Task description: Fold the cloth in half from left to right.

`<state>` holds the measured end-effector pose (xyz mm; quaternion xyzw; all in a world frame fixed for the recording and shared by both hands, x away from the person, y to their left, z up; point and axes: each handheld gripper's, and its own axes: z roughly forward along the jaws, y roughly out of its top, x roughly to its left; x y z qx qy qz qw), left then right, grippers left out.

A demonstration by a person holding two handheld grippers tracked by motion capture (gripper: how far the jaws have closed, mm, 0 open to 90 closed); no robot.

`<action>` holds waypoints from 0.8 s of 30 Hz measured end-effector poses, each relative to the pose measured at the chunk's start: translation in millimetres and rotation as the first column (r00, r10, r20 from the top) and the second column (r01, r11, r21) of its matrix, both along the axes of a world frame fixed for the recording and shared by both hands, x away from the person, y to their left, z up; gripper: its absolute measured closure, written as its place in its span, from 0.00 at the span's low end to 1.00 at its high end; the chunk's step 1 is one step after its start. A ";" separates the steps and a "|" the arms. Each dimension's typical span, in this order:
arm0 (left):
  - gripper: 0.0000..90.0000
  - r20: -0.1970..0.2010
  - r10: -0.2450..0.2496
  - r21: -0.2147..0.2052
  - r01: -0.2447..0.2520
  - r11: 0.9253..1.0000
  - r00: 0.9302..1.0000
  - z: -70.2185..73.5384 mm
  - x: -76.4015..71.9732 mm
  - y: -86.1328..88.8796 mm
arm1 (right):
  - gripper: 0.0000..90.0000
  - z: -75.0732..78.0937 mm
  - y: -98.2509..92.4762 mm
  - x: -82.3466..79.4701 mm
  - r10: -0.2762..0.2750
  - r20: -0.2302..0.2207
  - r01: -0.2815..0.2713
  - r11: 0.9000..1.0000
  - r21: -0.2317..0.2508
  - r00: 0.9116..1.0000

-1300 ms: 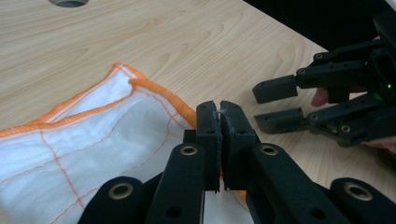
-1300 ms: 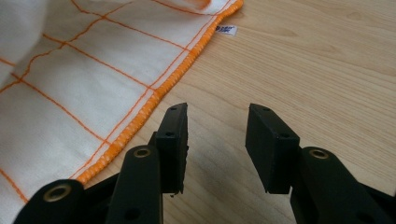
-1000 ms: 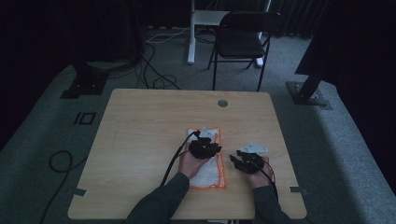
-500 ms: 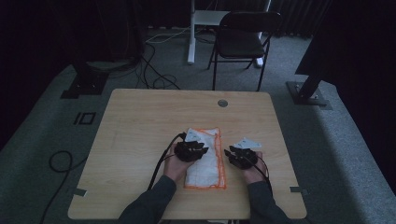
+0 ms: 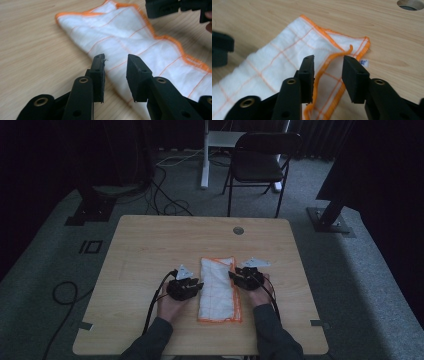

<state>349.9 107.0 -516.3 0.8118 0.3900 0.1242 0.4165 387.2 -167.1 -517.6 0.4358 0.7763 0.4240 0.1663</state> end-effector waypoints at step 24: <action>0.75 -0.004 -0.057 0.025 0.057 0.998 0.998 -3.6 -5.4 -14.6 | 0.88 10.2 6.4 48.8 -0.054 -0.022 0.051 0.993 -0.107 0.998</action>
